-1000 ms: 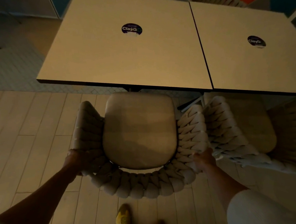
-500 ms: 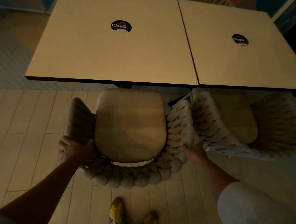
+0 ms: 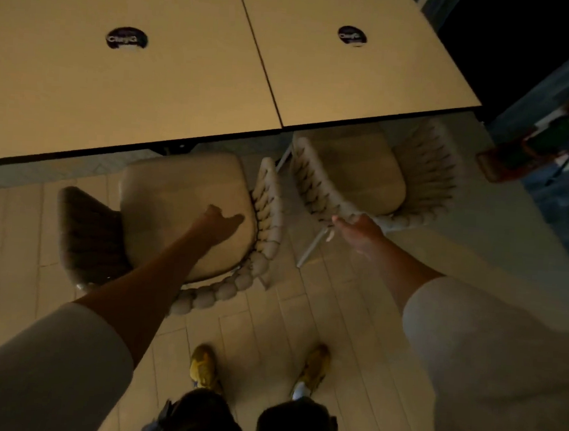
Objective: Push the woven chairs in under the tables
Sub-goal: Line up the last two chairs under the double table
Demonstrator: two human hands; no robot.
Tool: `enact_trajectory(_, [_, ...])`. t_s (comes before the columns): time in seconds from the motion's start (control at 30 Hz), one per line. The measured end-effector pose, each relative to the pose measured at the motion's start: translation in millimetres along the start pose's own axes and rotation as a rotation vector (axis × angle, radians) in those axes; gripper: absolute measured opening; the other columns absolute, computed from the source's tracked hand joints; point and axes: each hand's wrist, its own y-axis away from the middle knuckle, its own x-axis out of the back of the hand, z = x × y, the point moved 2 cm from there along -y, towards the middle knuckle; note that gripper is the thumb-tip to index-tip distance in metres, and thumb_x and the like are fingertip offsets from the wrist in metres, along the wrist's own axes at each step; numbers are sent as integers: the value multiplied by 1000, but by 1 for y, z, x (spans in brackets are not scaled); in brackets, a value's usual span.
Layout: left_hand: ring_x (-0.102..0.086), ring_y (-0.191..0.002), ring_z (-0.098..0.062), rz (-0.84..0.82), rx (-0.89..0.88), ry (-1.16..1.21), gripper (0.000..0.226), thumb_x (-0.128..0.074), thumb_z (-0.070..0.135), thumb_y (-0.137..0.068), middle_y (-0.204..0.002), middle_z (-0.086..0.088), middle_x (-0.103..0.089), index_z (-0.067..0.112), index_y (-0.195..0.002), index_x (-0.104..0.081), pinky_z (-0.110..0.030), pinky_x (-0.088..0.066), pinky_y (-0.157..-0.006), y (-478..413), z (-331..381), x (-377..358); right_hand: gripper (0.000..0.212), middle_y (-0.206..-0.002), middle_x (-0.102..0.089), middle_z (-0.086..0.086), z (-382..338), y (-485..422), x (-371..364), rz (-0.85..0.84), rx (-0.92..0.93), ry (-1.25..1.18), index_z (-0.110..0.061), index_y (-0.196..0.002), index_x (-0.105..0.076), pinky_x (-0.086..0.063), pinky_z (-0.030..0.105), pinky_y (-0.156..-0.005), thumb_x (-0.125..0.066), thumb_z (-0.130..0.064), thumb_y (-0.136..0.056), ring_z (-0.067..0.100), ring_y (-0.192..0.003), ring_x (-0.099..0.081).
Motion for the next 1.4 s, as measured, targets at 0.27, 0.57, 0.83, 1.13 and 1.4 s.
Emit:
enact_trajectory(0.27, [-56, -128, -36, -51, -44, -66, 72, -59, 53, -98, -145, -17, -54, 5, -149, -42, -41, -47, -103, 30, 114, -115, 73, -145, -60, 14, 88, -59, 128, 15, -4, -57, -9, -142, -59, -52, 38, -99, -65, -61, -93, 34, -129, -60])
enact_trajectory(0.57, [-60, -126, -38, 30, 49, -17, 85, -57, 68, -90, -143, -20, -57, 4, -145, -48, -45, -55, -96, 30, 182, -195, 80, -155, -51, 13, 125, -125, 242, -17, 77, 19, -10, -152, -49, -47, 41, -111, -60, -65, -96, 34, -138, -53])
enact_trajectory(0.83, [-56, -110, -29, 117, 137, 111, 72, -58, 57, -97, -145, -13, -51, 10, -149, -42, -41, -55, -79, -6, 234, -218, 77, -151, -55, 14, 116, -202, 283, 7, 96, 88, -10, -151, -52, -45, 35, -100, -59, -64, -96, 35, -135, -55])
enact_trajectory(1.13, [-43, -140, -38, 187, 299, 276, 87, -61, 46, -99, -161, -17, -33, 10, -161, -13, -50, -47, -109, -58, 269, -270, 72, -146, -57, 15, 129, -288, 327, 46, -1, 169, -5, -147, -51, -41, 28, -85, -68, -52, -96, 33, -130, -58])
enact_trajectory(1.4, [-51, -133, -39, 281, 487, 420, 87, -69, 45, -94, -154, -20, -42, 11, -160, -22, -50, -52, -102, -78, 259, -324, 89, -153, -47, 22, 156, -373, 347, 42, -93, 149, -1, -156, -31, -49, 38, -99, -74, -46, -92, 38, -133, -54])
